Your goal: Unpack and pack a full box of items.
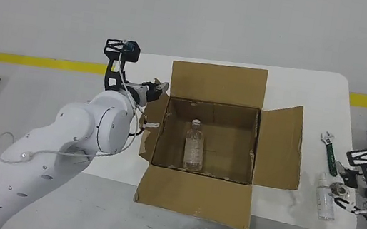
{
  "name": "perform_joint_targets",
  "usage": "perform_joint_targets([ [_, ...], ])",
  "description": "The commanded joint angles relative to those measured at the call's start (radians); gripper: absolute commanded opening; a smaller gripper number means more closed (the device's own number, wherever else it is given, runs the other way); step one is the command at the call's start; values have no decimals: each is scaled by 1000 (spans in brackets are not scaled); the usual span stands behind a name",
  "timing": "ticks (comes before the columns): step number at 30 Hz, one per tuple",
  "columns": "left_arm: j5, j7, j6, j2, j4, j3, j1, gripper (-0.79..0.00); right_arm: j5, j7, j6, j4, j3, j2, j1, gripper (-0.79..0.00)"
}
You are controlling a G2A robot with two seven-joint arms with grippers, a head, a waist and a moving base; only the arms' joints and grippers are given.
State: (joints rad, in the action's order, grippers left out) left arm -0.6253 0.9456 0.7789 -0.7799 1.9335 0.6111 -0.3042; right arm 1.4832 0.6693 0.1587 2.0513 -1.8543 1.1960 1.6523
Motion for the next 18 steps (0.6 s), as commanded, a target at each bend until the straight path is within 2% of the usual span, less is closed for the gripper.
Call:
perform_joint_targets([
  [1,0,0,0,0,0,0,0,0,-32,113,19,1,11,-2,-24,0],
  [5,0,0,0,0,0,0,0,0,-52,306,60,-8,46,-6,-76,0],
  [12,0,0,0,0,0,0,0,0,-207,504,87,18,68,-8,-113,0],
  [18,0,0,0,0,0,0,0,0,-240,529,84,47,51,-11,-110,0],
])
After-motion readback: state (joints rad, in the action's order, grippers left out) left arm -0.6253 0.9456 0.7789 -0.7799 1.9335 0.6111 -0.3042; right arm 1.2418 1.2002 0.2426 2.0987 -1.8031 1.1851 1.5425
